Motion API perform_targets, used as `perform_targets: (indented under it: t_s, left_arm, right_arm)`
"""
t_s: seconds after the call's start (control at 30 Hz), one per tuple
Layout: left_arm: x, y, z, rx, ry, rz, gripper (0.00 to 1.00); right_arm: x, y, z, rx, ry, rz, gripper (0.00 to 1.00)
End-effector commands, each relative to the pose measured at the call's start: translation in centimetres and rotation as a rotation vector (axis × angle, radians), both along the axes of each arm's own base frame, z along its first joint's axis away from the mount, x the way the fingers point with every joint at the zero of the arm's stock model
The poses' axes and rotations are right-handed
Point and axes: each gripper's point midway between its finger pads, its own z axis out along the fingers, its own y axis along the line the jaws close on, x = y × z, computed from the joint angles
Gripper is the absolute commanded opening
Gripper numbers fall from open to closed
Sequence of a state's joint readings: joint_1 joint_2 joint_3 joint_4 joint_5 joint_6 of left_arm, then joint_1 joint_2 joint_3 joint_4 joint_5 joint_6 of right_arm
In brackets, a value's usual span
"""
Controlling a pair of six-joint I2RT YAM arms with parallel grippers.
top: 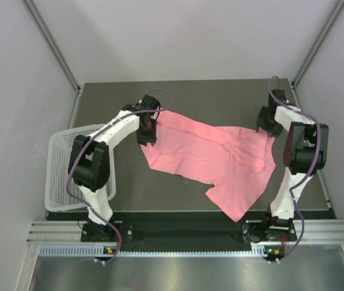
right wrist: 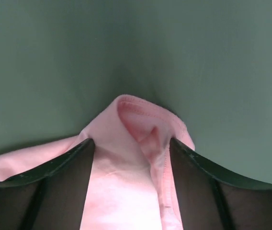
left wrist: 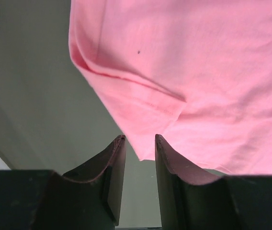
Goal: Fold and stack the t-shirts
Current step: Fold the tshirt
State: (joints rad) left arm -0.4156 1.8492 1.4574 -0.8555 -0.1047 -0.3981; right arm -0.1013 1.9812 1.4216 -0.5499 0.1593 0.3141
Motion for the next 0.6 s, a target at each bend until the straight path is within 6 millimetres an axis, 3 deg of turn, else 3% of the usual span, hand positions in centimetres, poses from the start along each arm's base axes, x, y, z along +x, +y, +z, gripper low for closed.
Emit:
perform_targets:
  t_s: [0.0, 0.13, 0.27, 0.3, 0.37, 0.4, 0.43, 0.5, 0.57]
  left_arm:
    - [2.0, -0.7, 1.7, -0.017, -0.056, -0.047, 0.36]
    - [2.5, -0.5, 2.0, -0.001, -0.068, -0.032, 0.36]
    - [2.5, 0.3, 1.9, 0.038, -0.067, -0.011, 0.35]
    - [2.4, 0.4, 1.8, 0.042, -0.06, -0.01, 0.35]
    - [2.0, 0.2, 1.3, 0.039, -0.036, -0.01, 0.34]
    - [1.8, 0.1, 1.2, 0.032, -0.026, -0.01, 0.33]
    - [1.7, -0.1, 1.2, 0.03, -0.023, -0.009, 0.33]
    - [1.2, -0.6, 1.2, 0.041, -0.015, -0.022, 0.32]
    - [0.7, -1.6, 1.4, 0.057, -0.018, -0.051, 0.32]
  right_arm:
    - [1.4, -0.9, 0.5, -0.029, -0.029, -0.008, 0.63]
    - [2.2, -1.5, -0.4, -0.045, -0.021, -0.009, 0.51]
    - [4.4, -2.4, -0.2, -0.078, -0.054, -0.01, 0.23]
    - [5.7, -2.7, 0.7, -0.091, -0.088, -0.01, 0.2]
    - [7.2, -3.1, 0.2, -0.1, -0.095, -0.001, 0.13]
    - [9.0, -3.3, 1.5, -0.106, -0.141, 0.001, 0.11]
    - [9.8, -3.3, 0.6, -0.104, -0.137, 0.007, 0.1]
    - [12.5, -3.3, 2.4, -0.1, -0.208, 0.027, 0.12]
    - [13.9, -3.3, 1.9, -0.096, -0.219, 0.035, 0.21]
